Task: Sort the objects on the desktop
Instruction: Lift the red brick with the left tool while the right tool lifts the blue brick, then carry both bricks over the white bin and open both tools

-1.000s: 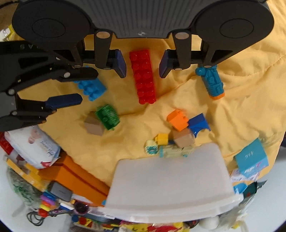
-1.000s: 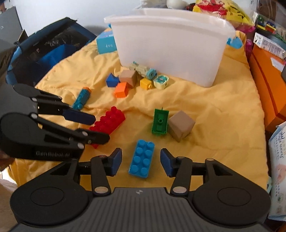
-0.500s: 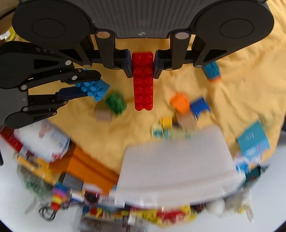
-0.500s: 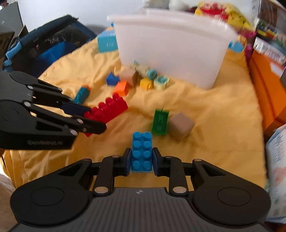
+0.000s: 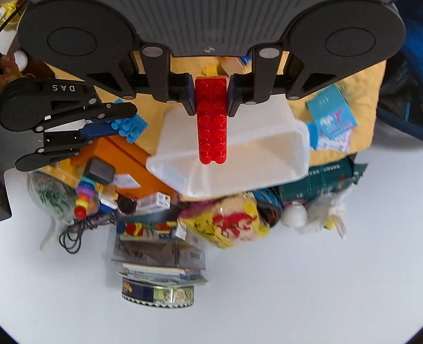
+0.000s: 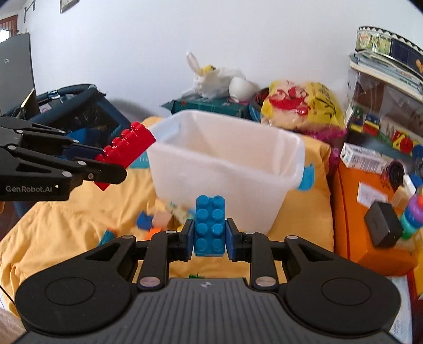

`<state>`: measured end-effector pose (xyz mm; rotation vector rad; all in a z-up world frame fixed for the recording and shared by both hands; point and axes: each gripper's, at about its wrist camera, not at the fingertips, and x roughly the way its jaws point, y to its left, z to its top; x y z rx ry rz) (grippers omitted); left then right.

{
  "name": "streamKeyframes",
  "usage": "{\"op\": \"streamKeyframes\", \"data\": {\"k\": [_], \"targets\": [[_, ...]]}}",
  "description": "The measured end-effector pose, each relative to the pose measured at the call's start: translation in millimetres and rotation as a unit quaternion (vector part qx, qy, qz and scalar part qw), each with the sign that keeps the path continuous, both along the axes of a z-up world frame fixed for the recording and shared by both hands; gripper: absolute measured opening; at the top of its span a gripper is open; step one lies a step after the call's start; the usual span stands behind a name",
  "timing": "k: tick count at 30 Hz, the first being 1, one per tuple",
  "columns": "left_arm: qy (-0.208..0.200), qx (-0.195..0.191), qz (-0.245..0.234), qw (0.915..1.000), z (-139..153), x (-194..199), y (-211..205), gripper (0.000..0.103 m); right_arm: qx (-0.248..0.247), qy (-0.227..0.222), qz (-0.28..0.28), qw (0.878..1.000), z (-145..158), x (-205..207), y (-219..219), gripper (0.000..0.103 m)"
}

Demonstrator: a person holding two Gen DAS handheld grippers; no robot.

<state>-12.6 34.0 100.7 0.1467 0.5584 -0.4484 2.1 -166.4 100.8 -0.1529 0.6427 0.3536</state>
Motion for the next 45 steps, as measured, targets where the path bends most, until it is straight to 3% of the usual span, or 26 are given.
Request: {"op": "streamKeyframes", "data": {"k": [8,16,22,33,35,38,42,45], "targets": [[-0.030,0.013,-0.005,0.9994,17.3,25.8,-1.8,0.027,-0.013,-0.046,-0.002,0.999,20.7,28.4,2.4,0.027],[-0.075,0.009,0.008,0.9971,40.8,63.0,-6.1,0.027,0.015,-0.081,-0.026,0.996,43.5,65.5,-0.3,0.027],[-0.071,-0.001,0.025,0.9972,39.1,97.4,-11.0,0.027,0.029,-0.073,-0.048,0.996,41.3,97.3,0.9,0.027],[-0.028,0.042,0.022,0.9985,-7.6,135.8,-26.6,0.031,0.015,-0.016,-0.067,0.998,4.9,131.2,13.2,0.029],[-0.016,0.042,0.024,0.9987,-11.6,137.2,-25.6,0.036,0.012,-0.008,-0.067,0.998,0.2,132.3,14.4,0.031],[-0.012,0.024,0.028,0.9993,-9.8,132.2,-17.2,0.041,0.010,-0.018,-0.068,0.997,1.4,125.1,13.2,0.044],[-0.030,0.012,0.027,0.9991,0.5,111.6,-7.6,0.042,0.031,-0.033,-0.064,0.997,10.2,107.0,5.7,0.045],[-0.043,0.011,0.022,0.9988,4.5,87.2,-3.9,0.050,0.038,-0.044,-0.052,0.997,15.1,87.3,1.7,0.045]]}}
